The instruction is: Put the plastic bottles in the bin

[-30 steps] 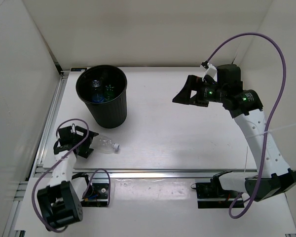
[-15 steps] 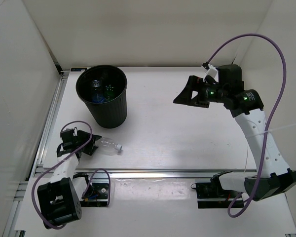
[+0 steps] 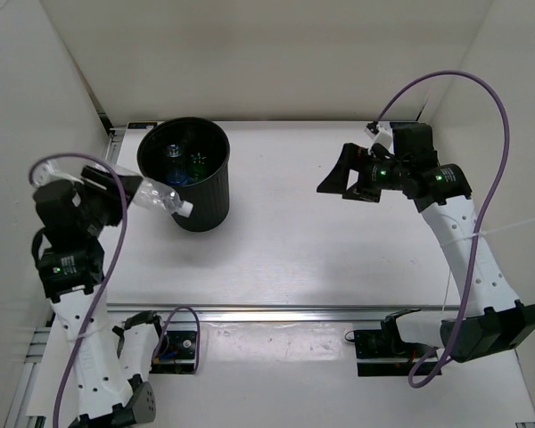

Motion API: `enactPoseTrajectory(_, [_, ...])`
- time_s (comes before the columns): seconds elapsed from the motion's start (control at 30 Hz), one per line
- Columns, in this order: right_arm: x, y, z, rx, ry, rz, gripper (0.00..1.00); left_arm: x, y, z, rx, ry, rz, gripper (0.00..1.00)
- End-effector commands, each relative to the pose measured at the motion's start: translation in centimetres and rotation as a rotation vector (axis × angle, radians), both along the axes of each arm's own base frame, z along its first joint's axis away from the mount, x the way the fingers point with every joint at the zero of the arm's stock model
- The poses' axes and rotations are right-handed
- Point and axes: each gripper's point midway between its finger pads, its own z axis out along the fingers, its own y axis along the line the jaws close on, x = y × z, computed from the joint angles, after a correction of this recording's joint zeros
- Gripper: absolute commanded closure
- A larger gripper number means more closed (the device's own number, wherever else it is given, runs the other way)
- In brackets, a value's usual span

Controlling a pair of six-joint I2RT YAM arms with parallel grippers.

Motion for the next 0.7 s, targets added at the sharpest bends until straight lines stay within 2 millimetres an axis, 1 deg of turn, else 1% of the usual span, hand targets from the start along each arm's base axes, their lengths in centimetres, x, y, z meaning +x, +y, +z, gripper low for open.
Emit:
enactPoseTrajectory(0.0, [0.3, 0.1, 0.7, 0.016, -0.049, 0.018, 0.0, -0.1, 1.5, 0.9, 0.075, 0.114, 0.032, 0.89])
enactPoseTrajectory(0.03, [0.6, 0.2, 0.7, 0.016, -0.046, 0.018, 0.0, 0.5, 1.9, 4.7, 0.104, 0.023, 0.048, 0.89])
enactPoseTrajectory(0.07, [0.7, 0.3, 0.5, 0.017, -0.031, 0.013, 0.0, 1.2, 2.1, 6.1, 0.123, -0.008, 0.046, 0.89])
enactPoseTrajectory(0.1, [0.9, 0.4, 1.0, 0.029, -0.049, 0.021, 0.0, 3.1, 2.6, 6.4, 0.136, -0.001, 0.044, 0.89])
enactPoseTrajectory(0.13, [0.9, 0.4, 1.0, 0.029, -0.05, 0.021, 0.0, 3.9, 3.1, 8.4, 0.166, -0.051, 0.052, 0.87])
enactPoseTrajectory(0.17, [1.1, 0.7, 1.3, 0.041, -0.049, 0.023, 0.0, 5.4, 3.4, 9.4, 0.192, -0.09, 0.053, 0.83])
enactPoseTrajectory(0.2, [1.1, 0.7, 1.3, 0.041, -0.049, 0.023, 0.0, 6.5, 4.0, 9.7, 0.199, -0.095, 0.07, 0.83])
enactPoseTrajectory(0.23, [1.2, 0.9, 1.0, 0.045, -0.035, 0.032, 0.0, 8.9, 4.5, 8.6, 0.213, -0.057, 0.073, 0.83])
enactPoseTrajectory(0.27, [1.1, 1.0, 1.5, 0.053, -0.044, 0.04, 0.0, 9.9, 4.7, 10.0, 0.224, -0.086, 0.081, 0.83])
enactPoseTrajectory(0.3, [1.1, 1.0, 1.5, 0.053, -0.044, 0.04, 0.0, 11.2, 4.8, 10.4, 0.231, -0.102, 0.085, 0.82])
enactPoseTrajectory(0.33, [1.1, 1.0, 1.5, 0.057, -0.037, 0.035, 0.0, 13.1, 4.6, 9.2, 0.23, -0.063, 0.075, 0.8])
enactPoseTrajectory(0.37, [1.1, 1.0, 1.5, 0.057, -0.037, 0.035, 0.0, 13.8, 4.3, 10.4, 0.237, -0.087, 0.073, 0.79])
enactPoseTrajectory(0.4, [1.3, 0.9, 1.4, 0.052, -0.039, 0.028, 0.0, 14.6, 3.9, 10.5, 0.237, -0.093, 0.06, 0.69])
enactPoseTrajectory(0.43, [1.5, 0.7, 1.3, 0.042, -0.042, 0.015, 0.0, 15.7, 3.0, 9.8, 0.245, -0.075, 0.034, 0.61])
enactPoseTrajectory(0.47, [1.2, 0.5, 1.3, 0.035, -0.041, 0.006, 0.0, 15.7, 2.4, 10.2, 0.246, -0.086, 0.02, 0.48])
enactPoseTrajectory(0.5, [1.0, 0.3, 1.3, 0.023, -0.025, -0.002, 0.0, 16.0, 1.5, 9.8, 0.244, -0.078, -0.004, 0.0])
enactPoseTrajectory(0.53, [1.1, 0.0, 1.2, 0.019, -0.01, -0.011, 0.0, 16.0, 1.3, 9.8, 0.247, -0.078, -0.004, 0.0])
enactPoseTrajectory(0.57, [0.9, -0.1, 1.2, 0.011, -0.003, -0.019, 0.0, 15.6, 1.0, 9.9, 0.25, -0.082, -0.004, 0.0])
enactPoseTrajectory(0.6, [0.5, 0.0, 0.6, 0.01, 0.039, -0.006, 0.0, 15.3, 1.2, 9.7, 0.253, -0.078, 0.006, 0.0])
enactPoseTrajectory(0.63, [0.5, -0.3, 1.0, 0.011, 0.037, -0.017, 0.0, 14.8, 1.2, 9.9, 0.263, -0.083, 0.023, 0.0])
enactPoseTrajectory(0.67, [0.6, -0.3, 1.4, 0.014, 0.027, -0.017, 0.0, 13.6, 1.5, 10.6, 0.261, -0.102, 0.05, 0.0])
